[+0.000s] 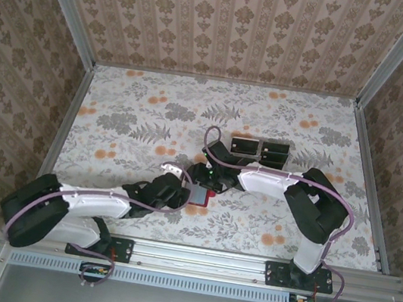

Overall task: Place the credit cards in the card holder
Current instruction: Flip over the card slot on the card holder.

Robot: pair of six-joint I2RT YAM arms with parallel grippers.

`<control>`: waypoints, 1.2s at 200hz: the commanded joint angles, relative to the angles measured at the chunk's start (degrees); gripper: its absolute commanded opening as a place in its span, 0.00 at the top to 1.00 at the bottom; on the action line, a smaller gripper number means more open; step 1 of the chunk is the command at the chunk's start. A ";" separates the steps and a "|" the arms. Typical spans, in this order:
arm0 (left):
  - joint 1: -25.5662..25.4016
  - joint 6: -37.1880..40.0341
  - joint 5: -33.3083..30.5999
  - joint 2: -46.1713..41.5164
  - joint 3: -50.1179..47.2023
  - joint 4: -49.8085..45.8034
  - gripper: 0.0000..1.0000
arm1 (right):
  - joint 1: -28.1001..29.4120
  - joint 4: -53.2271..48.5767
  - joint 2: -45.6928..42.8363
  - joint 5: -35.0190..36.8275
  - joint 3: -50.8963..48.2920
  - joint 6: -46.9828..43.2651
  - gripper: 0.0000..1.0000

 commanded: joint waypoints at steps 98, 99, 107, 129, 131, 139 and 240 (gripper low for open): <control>2.15 2.07 5.55 -19.25 -2.50 -8.69 0.08 | 1.56 -2.73 -0.40 -0.99 6.72 0.62 0.44; 2.12 2.09 5.60 -19.23 -2.48 -8.59 0.08 | 1.53 -2.75 -0.35 -0.96 6.74 0.60 0.44; 2.02 2.19 5.98 -18.50 -2.55 -7.73 0.08 | 1.66 -2.77 -0.14 -1.02 6.94 0.74 0.44; 1.90 2.29 6.53 -16.80 -2.56 -5.86 0.08 | 1.90 -2.85 0.42 -1.08 7.62 1.10 0.44; 1.84 2.34 6.58 -16.71 -2.49 -5.75 0.08 | 1.91 -2.85 0.48 -1.07 7.68 1.10 0.44; 1.83 2.52 6.79 -16.03 -2.32 -5.10 0.08 | 1.92 -2.86 0.58 -1.04 7.91 1.10 0.44; 1.90 -1.01 -2.82 -9.05 1.00 -9.72 0.10 | 2.65 -3.32 4.38 -2.14 11.63 1.32 0.44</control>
